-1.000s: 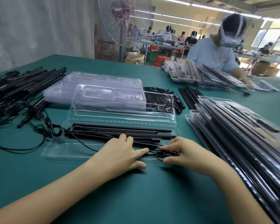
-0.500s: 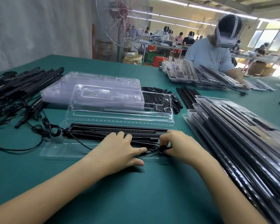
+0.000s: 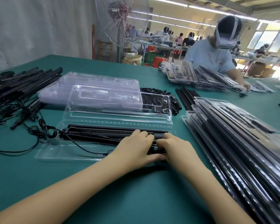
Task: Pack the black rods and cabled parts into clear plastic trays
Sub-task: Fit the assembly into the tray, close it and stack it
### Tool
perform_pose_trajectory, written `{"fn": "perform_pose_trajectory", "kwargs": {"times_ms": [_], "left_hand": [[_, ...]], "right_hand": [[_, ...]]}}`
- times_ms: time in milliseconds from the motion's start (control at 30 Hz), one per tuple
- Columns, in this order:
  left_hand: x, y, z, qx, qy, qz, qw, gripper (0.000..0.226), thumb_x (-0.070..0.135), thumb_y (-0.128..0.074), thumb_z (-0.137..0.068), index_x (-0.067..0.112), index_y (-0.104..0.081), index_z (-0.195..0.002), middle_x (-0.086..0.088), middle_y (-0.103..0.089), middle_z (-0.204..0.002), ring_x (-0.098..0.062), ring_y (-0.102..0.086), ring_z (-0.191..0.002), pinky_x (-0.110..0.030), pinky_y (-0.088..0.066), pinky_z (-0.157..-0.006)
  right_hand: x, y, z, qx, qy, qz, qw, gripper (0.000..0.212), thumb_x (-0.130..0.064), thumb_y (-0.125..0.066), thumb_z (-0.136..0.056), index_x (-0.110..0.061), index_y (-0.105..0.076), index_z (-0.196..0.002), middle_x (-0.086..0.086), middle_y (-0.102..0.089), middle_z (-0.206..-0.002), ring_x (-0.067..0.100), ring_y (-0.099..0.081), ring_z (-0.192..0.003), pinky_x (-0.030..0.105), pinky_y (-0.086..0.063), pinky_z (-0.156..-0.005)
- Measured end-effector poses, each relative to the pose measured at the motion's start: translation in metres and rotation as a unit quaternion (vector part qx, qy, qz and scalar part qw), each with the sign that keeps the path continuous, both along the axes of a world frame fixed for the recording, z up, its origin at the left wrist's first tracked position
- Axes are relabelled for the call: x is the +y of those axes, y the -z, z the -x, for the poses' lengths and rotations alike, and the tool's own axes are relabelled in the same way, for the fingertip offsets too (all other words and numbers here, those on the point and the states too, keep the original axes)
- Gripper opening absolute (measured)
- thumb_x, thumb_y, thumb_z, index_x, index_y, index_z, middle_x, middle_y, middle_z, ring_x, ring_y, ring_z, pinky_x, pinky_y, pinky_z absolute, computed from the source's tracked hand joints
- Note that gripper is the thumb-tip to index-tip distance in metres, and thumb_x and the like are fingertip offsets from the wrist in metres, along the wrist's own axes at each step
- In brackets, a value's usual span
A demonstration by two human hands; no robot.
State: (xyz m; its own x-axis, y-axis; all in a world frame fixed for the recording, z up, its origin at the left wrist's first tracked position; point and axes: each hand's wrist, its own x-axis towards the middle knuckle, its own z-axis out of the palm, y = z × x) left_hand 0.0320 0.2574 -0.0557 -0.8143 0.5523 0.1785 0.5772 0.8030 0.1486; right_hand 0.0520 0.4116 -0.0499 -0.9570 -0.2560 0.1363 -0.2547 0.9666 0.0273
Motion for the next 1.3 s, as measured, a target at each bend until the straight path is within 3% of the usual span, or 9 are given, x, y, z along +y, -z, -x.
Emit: {"fn": "perform_pose_trajectory", "kwargs": {"times_ms": [167,267,333,433,567,867,1033,1200,1300], "left_hand": [[0.003,0.007,-0.004,-0.011,-0.035,-0.035,0.999,0.056,0.07,-0.048,-0.079,0.019,-0.05,-0.102,0.004,-0.055,-0.109,-0.017,-0.041,-0.108,-0.032,-0.041,-0.083],[0.004,0.009,-0.006,-0.008,-0.051,-0.064,0.997,0.057,0.071,-0.048,-0.078,0.019,-0.054,-0.101,0.005,-0.056,-0.104,-0.016,-0.043,-0.106,-0.033,-0.044,-0.081],[0.004,0.007,-0.006,-0.017,-0.061,-0.074,0.995,0.053,0.073,-0.049,-0.075,0.024,-0.053,-0.094,0.006,-0.055,-0.1,-0.015,-0.043,-0.104,-0.032,-0.042,-0.075],[0.003,0.005,-0.005,-0.021,-0.08,-0.071,0.994,0.045,0.076,-0.051,-0.071,0.034,-0.044,-0.085,0.012,-0.052,-0.098,-0.011,-0.043,-0.103,-0.029,-0.03,-0.066],[0.004,0.003,-0.003,-0.014,-0.089,-0.06,0.994,0.042,0.071,-0.057,-0.073,0.035,-0.037,-0.083,0.013,-0.049,-0.098,-0.012,-0.041,-0.104,-0.028,-0.027,-0.066],[-0.003,0.004,-0.003,-0.026,-0.041,-0.044,0.998,0.039,0.058,-0.055,-0.084,0.029,-0.059,-0.11,0.009,-0.052,-0.113,-0.011,-0.039,-0.112,-0.025,-0.03,-0.072],[-0.006,0.004,0.0,-0.024,-0.015,-0.064,0.998,0.039,0.054,-0.06,-0.083,0.026,-0.061,-0.111,0.008,-0.054,-0.111,-0.011,-0.04,-0.109,-0.023,-0.035,-0.077],[-0.011,0.003,0.003,-0.012,-0.009,-0.076,0.997,0.037,0.058,-0.06,-0.08,0.031,-0.06,-0.107,0.012,-0.058,-0.105,-0.01,-0.046,-0.1,-0.025,-0.036,-0.075],[-0.011,0.005,0.0,0.026,0.02,-0.049,0.998,0.04,0.058,-0.054,-0.085,0.038,-0.051,-0.12,0.013,-0.057,-0.109,-0.012,-0.045,-0.102,-0.026,-0.039,-0.078]], "right_hand": [[0.014,-0.003,0.0,-0.039,0.022,0.132,0.99,0.007,-0.03,-0.069,-0.079,-0.027,-0.066,-0.085,-0.01,-0.057,-0.091,0.013,-0.057,-0.087,0.026,-0.038,-0.065],[0.027,-0.011,-0.002,-0.125,0.013,0.272,0.954,0.02,-0.041,-0.072,-0.077,-0.027,-0.074,-0.092,-0.007,-0.067,-0.093,0.01,-0.062,-0.087,0.032,-0.05,-0.081],[0.032,-0.015,-0.006,-0.185,0.004,0.3,0.936,0.034,-0.046,-0.074,-0.072,-0.03,-0.073,-0.101,-0.008,-0.068,-0.098,0.007,-0.063,-0.091,0.028,-0.05,-0.087],[0.031,-0.014,-0.006,-0.173,0.018,0.308,0.935,0.03,-0.035,-0.079,-0.07,-0.031,-0.074,-0.1,-0.006,-0.068,-0.095,0.0,-0.06,-0.08,0.025,-0.05,-0.083],[0.026,-0.015,-0.002,-0.147,0.015,0.286,0.947,0.028,-0.014,-0.078,-0.074,-0.022,-0.075,-0.1,0.005,-0.066,-0.098,0.017,-0.061,-0.086,0.032,-0.048,-0.084],[0.017,-0.01,0.002,-0.111,0.0,0.15,0.982,0.023,-0.02,-0.069,-0.084,-0.018,-0.073,-0.107,0.004,-0.063,-0.106,0.02,-0.053,-0.1,0.021,-0.037,-0.082],[0.012,-0.014,0.007,-0.112,0.014,0.153,0.982,0.019,-0.014,-0.071,-0.081,-0.015,-0.073,-0.099,-0.018,-0.043,-0.074,0.009,-0.045,-0.081,0.017,-0.03,-0.068],[0.008,-0.015,0.012,-0.117,0.014,0.135,0.984,0.017,-0.01,-0.072,-0.078,-0.016,-0.072,-0.094,-0.007,-0.052,-0.084,0.011,-0.048,-0.077,0.02,-0.036,-0.067],[0.012,-0.014,0.015,-0.127,0.022,0.171,0.977,0.017,-0.009,-0.076,-0.073,-0.017,-0.074,-0.088,-0.014,-0.05,-0.071,0.008,-0.048,-0.068,0.018,-0.036,-0.058]]}}
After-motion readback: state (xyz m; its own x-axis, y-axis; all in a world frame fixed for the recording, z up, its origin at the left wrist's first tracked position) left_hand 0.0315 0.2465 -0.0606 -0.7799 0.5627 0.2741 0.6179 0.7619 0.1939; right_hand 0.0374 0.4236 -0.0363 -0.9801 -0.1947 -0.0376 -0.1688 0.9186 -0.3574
